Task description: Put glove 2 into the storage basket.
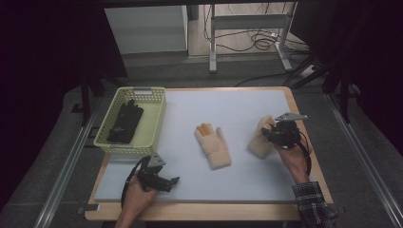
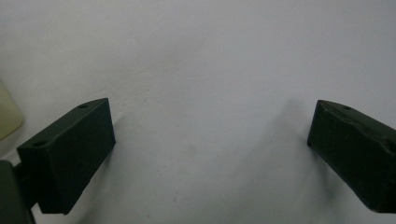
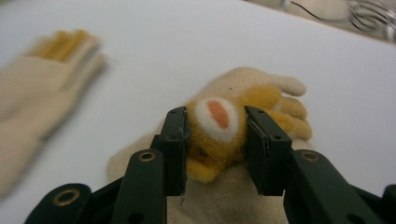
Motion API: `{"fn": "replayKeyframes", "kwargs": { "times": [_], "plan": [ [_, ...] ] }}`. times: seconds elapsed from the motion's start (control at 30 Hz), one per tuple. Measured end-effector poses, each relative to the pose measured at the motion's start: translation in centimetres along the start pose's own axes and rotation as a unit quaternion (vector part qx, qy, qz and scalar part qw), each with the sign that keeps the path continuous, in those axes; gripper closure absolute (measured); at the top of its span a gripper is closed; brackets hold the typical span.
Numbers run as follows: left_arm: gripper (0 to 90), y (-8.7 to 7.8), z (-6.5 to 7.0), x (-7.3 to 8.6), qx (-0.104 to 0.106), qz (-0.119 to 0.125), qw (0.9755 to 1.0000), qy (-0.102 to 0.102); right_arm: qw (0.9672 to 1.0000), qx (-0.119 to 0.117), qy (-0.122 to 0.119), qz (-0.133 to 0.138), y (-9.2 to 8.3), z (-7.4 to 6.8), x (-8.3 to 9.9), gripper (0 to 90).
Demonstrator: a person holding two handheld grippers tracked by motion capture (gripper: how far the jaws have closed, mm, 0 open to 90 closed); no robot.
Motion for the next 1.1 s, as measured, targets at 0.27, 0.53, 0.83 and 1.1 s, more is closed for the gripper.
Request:
{"fn": "replayKeyframes", "kwargs": {
  "times": [0.27, 0.53, 0.83, 1.1],
  "plan": [
    [0.8, 0.0, 0.0, 0.0, 0.000, -0.001, 1.0000, 0.002, 0.9869, -0.132, -0.089, 0.026, -0.9, -7.4, -3.3, 60.8],
    [0.9, 0.0, 0.0, 0.0, 0.000, -0.001, 1.0000, 0.002, 0.9653, -0.208, -0.158, 0.006, 2.4, -12.1, -3.3, 60.7],
    [0.9, 0.0, 0.0, 0.0, 0.000, -0.001, 1.0000, 0.001, 0.9517, -0.245, -0.184, -0.021, 6.7, -15.6, -1.7, 43.2],
    [0.9, 0.0, 0.0, 0.0, 0.001, -0.001, 1.0000, 0.001, 0.9840, -0.171, -0.045, -0.022, 6.9, -11.8, -3.3, 49.2]
  ]
}}
Point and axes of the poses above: each handheld gripper's, and its own axes: y roughly forward along the jaws, x roughly out of its underside, z roughly to its right, the point moved 9 cm from there along y, roughly forward along the jaws, and after that the axes turned 11 degrees about z, right-handed, at the moved point
